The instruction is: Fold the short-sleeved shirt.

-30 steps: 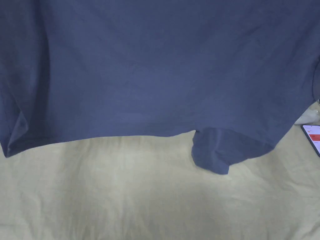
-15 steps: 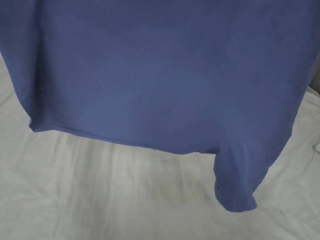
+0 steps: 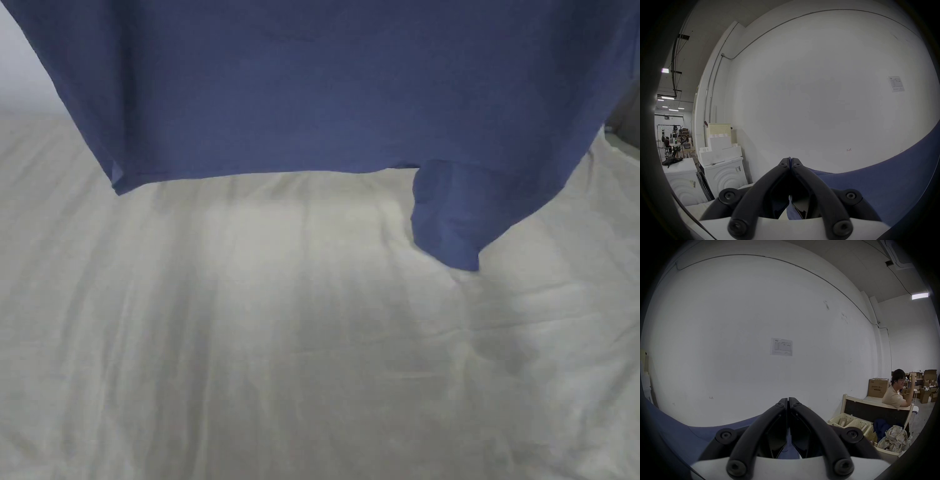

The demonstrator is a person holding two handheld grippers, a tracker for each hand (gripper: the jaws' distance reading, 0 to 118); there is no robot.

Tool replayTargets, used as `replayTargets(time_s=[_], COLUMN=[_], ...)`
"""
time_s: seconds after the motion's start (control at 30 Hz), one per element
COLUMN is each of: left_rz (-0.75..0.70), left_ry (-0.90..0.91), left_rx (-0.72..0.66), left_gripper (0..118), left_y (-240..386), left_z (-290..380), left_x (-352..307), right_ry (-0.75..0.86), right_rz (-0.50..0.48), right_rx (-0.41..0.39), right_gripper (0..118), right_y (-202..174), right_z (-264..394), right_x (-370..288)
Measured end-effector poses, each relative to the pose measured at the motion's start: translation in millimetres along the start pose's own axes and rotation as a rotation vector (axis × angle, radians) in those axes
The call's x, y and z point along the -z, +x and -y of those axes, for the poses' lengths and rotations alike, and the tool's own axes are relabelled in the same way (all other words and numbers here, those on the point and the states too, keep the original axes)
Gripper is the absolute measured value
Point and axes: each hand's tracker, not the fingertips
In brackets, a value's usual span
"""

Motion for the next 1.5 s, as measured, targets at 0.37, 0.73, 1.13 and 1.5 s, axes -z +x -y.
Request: replayTargets(time_s=[0.37,0.73,1.13,1.5], left_rz=[0.067,0.162,0.212,0.255], left_ry=[-0.273,-0.58,-0.76,-0.793], left_rx=[0.154,0.382,0.426,0.24], left_gripper=[0,0,0,0], left_y=[52,63,-12,-118], left_z=[185,377,422,379], left_x=[29,-26,-153,-304], right_ry=[-0.306,-0.701,-1.013,-1.022], right_rz=[-0.058,-0.13,-0.083,-0.192], right_rx=[-0.032,-0.031,0.064,0.066], right_gripper=[0,0,0,0], right_y=[-32,-33,38,131], right_z=[203,440,527,467], right_x=[56,20,-114,-261])
